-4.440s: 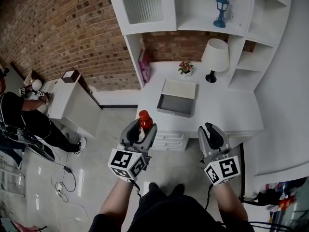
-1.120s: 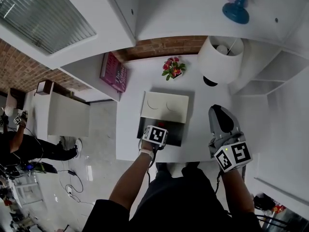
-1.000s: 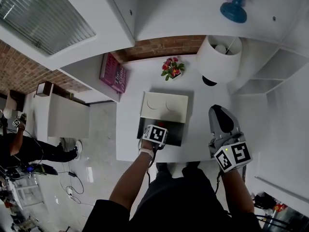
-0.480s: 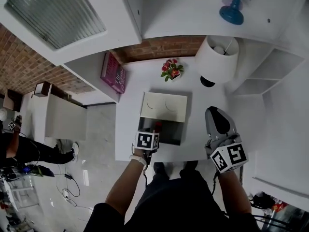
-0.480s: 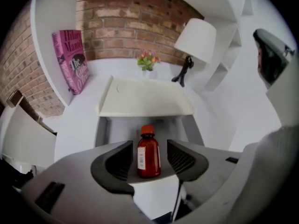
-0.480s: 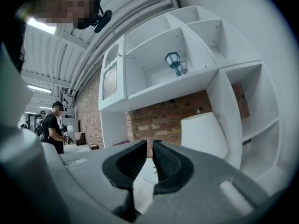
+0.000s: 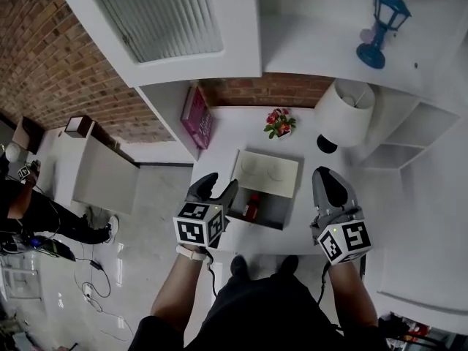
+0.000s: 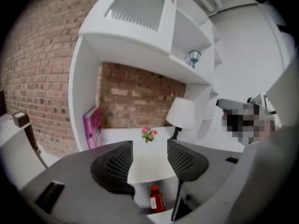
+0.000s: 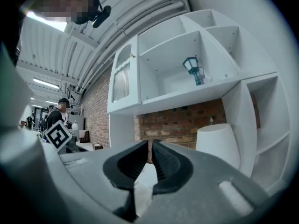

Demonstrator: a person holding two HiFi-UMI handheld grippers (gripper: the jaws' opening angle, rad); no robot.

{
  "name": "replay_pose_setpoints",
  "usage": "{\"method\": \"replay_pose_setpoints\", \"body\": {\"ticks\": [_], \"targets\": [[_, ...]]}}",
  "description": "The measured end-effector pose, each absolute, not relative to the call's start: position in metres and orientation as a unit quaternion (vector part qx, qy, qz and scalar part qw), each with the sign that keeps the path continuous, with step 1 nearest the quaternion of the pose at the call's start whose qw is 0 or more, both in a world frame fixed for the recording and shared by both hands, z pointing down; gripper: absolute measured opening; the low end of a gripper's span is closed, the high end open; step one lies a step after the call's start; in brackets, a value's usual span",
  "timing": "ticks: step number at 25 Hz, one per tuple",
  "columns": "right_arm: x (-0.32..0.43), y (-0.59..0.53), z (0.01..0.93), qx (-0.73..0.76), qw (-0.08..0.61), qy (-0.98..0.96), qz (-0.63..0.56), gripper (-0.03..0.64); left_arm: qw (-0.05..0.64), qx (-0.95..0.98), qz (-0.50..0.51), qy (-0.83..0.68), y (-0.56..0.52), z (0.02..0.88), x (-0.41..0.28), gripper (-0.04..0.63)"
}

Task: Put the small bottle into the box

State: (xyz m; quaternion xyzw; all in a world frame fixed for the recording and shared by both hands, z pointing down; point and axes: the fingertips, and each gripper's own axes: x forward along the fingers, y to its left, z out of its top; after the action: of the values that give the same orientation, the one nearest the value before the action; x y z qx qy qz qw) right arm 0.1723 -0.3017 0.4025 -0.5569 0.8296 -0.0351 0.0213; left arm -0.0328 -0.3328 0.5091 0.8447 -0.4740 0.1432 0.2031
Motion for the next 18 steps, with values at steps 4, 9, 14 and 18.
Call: {"method": "replay_pose_setpoints", "body": {"ticks": [4,9,14,18], "targets": [[0.155,-0.299,0.383,-0.550,0.023,0.835,-0.016,0.025,0.105,0.868,0.074,-0.480,-0.329,0.432,-0.041,0.225],[0.138,-0.295,0.338,-0.542,0.035,0.839,0.026,0.025,-0.071,0.853,0.023,-0.517,-0.328,0.349,-0.057,0.107],[0.129,-0.282,0.304,-0.542,0.038,0.836,0.074,0.025,-0.081,0.854,-0.025,-0.514,-0.319,0.311,-0.064,0.077],[0.127,-0.277,0.291,-0.550,0.039,0.829,0.095,-0.003,-0.101,0.855,-0.034,-0.507,-0.310,0.298,-0.062,0.077]]}}
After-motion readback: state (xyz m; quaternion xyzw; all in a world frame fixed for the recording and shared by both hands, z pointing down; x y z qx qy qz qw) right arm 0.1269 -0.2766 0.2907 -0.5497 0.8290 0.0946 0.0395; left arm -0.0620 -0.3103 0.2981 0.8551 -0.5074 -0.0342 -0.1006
